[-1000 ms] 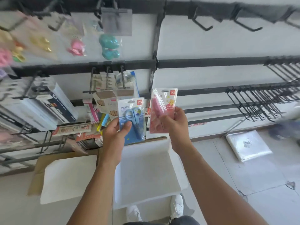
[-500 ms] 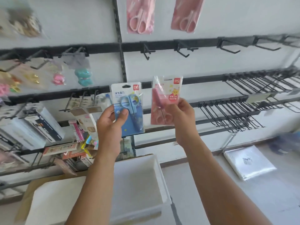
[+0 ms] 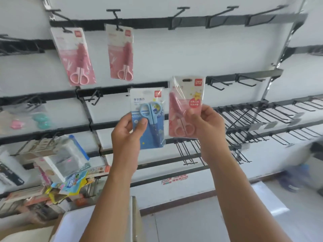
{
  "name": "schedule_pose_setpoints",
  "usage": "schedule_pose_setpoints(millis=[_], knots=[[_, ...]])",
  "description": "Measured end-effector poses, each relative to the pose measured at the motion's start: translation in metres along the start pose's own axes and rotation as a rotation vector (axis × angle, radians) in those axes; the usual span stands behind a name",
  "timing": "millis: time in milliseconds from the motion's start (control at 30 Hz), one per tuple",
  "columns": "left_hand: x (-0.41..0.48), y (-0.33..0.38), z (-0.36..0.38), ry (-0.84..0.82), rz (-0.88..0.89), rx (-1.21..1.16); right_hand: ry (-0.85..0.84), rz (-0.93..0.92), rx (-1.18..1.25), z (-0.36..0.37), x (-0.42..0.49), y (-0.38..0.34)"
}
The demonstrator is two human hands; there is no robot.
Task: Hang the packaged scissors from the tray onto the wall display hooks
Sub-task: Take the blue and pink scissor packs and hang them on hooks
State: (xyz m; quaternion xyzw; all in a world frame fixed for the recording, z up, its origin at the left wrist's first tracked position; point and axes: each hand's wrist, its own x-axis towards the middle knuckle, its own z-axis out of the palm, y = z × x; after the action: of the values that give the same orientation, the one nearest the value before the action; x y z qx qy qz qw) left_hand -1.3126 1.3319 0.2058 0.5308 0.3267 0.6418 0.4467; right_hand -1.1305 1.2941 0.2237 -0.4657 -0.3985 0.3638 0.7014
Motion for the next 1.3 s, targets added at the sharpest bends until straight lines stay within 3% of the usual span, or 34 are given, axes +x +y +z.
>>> schedule_pose_setpoints(millis=[433,733,1300], knots=[[0.107,-0.008,0.084,0.084,0.165,-0.152,0.032,-0.114,0.111,-0.031,0.117,-0.024],[0.156,-0.006,0.132,0.074,0.245,-0.102,-0.001,-0.236,0.152,-0.042,0.176,-0.037],[0.183,-0.006,0.187,0.378,0.352,0.051,-0.145,-0.189,0.158,-0.077,0.232,-0.044]])
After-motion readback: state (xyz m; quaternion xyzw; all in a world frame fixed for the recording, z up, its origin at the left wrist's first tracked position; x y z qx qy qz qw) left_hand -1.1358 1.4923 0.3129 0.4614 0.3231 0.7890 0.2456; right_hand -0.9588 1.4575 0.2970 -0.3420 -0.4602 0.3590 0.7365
